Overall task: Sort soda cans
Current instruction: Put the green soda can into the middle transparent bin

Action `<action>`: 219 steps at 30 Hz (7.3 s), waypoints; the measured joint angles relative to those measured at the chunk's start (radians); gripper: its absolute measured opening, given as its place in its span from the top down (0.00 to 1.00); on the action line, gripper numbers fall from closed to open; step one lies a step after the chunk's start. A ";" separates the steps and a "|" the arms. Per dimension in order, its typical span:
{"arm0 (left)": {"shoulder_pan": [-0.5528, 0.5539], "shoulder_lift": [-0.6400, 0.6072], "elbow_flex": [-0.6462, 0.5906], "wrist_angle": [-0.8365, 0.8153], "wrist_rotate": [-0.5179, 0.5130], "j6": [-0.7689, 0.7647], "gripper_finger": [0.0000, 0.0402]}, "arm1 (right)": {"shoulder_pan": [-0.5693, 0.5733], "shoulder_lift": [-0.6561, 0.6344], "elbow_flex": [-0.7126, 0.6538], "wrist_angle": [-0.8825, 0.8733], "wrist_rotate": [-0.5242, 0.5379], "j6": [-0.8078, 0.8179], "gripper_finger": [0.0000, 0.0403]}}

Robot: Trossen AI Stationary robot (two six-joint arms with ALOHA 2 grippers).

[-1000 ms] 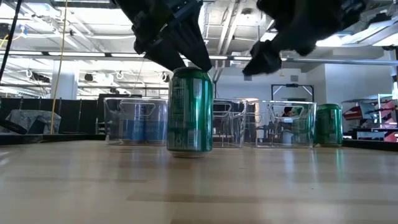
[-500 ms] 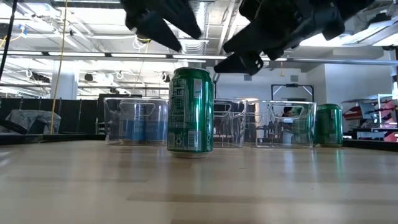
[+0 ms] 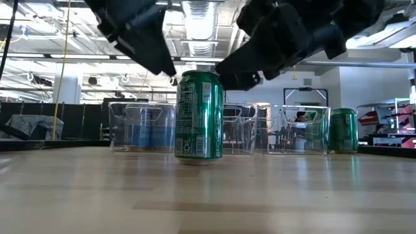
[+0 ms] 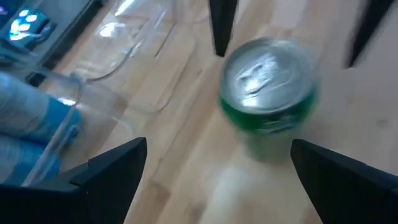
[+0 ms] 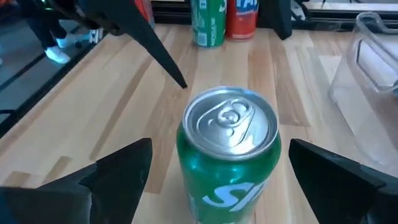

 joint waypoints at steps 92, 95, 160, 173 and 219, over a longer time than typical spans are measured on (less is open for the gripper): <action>0.058 -0.019 -0.075 -0.118 -0.108 -0.228 0.03 | -0.653 0.355 0.439 -0.150 -0.128 -0.104 0.20; 0.070 -0.019 -0.075 -0.117 -0.108 -0.222 0.03 | -0.657 0.355 0.439 -0.125 -0.130 -0.109 0.15; 0.240 -0.016 -0.075 0.075 -0.224 -0.198 0.03 | -0.321 -0.761 0.036 -1.469 0.523 0.390 0.43; 0.284 -0.016 -0.159 0.237 -0.179 -0.109 0.03 | -0.322 -0.679 0.036 -1.616 0.545 0.506 0.55; 0.308 -0.018 -0.184 0.060 -0.227 -0.250 0.03 | -0.322 -0.725 -0.034 -1.342 0.443 0.358 0.60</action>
